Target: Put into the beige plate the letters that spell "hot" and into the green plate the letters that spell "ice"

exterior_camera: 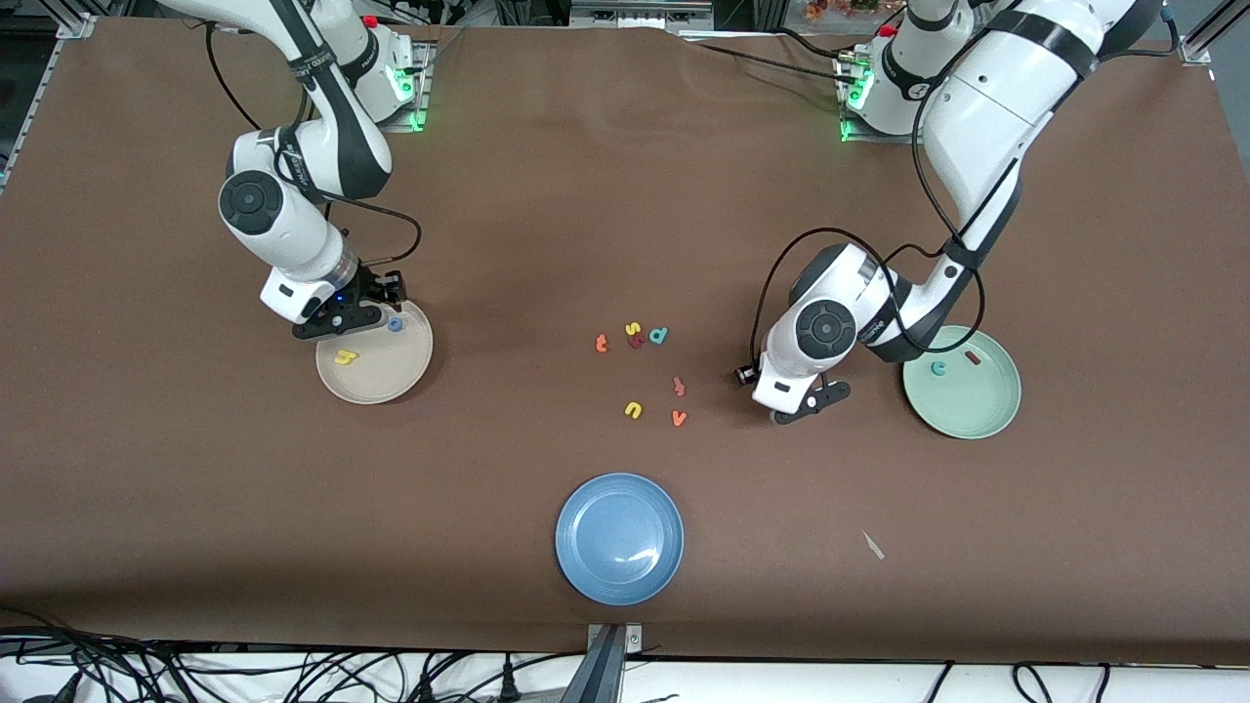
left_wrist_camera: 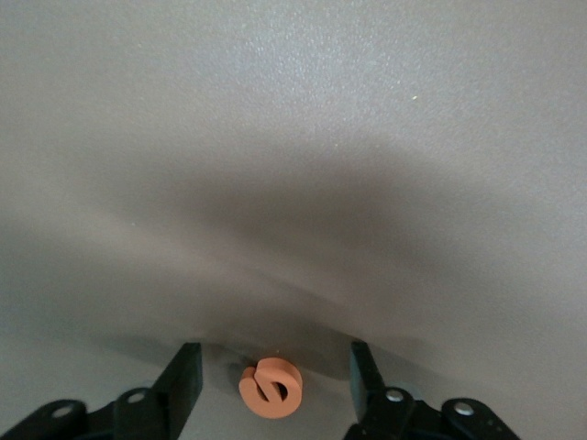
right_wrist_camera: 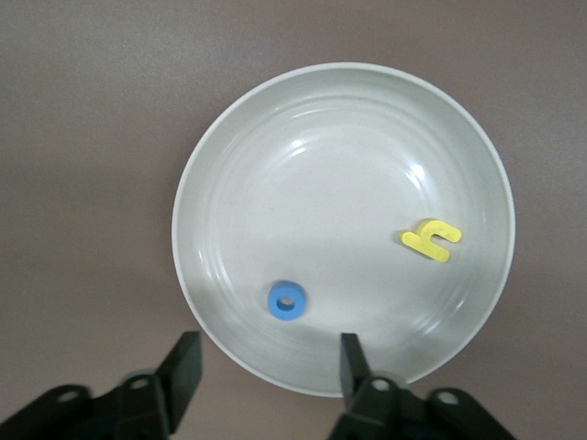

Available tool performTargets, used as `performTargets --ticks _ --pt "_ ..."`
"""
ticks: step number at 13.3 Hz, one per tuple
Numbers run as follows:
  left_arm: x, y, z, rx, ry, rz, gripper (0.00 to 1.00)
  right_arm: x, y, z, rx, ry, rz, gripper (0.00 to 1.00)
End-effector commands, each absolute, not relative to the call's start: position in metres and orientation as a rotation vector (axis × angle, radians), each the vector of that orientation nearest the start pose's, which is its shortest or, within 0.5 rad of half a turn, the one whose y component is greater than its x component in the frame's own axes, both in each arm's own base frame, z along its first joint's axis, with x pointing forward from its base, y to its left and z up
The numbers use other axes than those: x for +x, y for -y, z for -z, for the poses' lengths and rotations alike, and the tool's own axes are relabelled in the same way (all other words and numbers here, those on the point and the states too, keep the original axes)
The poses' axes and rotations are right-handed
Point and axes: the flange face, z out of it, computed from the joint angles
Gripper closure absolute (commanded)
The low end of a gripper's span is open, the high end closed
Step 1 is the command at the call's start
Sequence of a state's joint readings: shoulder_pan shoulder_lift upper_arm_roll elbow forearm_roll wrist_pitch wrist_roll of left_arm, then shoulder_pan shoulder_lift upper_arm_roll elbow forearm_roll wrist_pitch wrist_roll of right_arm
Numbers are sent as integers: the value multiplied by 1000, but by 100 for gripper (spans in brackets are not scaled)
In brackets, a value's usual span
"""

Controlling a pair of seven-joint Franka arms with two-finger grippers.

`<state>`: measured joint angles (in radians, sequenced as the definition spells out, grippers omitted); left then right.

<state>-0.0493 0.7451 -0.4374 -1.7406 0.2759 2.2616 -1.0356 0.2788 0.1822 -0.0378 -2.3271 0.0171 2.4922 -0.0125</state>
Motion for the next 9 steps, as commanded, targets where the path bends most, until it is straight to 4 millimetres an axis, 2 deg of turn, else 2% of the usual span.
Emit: performTargets --ticks 1,3,5,7,9 --pt "578 278 -165 -3004 669 -265 46 507 -134 -257 -3118 327 23 25" --pt "576 278 -165 -2994 665 -278 52 521 -184 -254 -3099 194 67 24" --pt "574 279 -164 -2984 658 -292 58 523 -245 -254 -3072 65 77 22" --pt "574 278 -164 -2980 661 -292 58 519 -289 -254 -3053 -20 84 20" --pt "572 278 -164 -2969 657 -308 58 526 -334 -256 -3024 -44 110 18"
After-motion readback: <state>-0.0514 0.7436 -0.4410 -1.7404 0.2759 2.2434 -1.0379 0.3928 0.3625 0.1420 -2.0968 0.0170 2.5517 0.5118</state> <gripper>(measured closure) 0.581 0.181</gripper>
